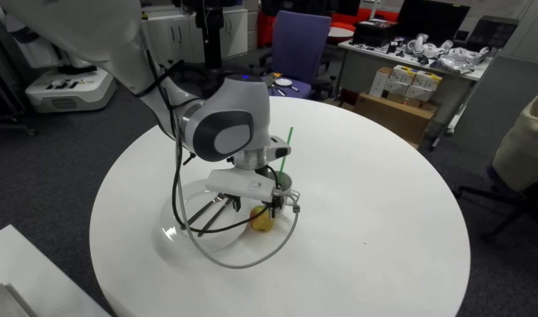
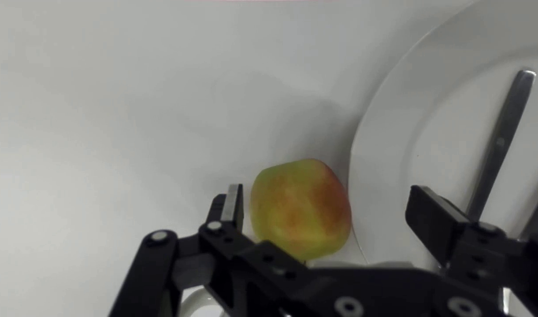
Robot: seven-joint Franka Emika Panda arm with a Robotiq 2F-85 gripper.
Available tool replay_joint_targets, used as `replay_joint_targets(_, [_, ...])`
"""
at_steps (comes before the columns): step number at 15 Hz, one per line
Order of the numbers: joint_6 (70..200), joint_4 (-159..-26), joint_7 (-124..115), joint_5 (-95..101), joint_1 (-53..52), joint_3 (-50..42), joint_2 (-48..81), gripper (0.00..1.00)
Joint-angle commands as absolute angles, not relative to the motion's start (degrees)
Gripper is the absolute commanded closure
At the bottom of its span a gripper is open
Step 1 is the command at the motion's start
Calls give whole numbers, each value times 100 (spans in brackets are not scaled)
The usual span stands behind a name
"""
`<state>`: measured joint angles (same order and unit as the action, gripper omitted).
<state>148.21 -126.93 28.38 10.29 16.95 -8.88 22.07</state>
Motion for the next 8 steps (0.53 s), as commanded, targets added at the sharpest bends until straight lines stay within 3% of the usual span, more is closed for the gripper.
replay_joint_targets(1, [14696,-12660,2538,1466,1530,-1078,2074,0])
replay_joint_targets(8, [14847,-12535,2478,1583,1495,-1030,2284,0])
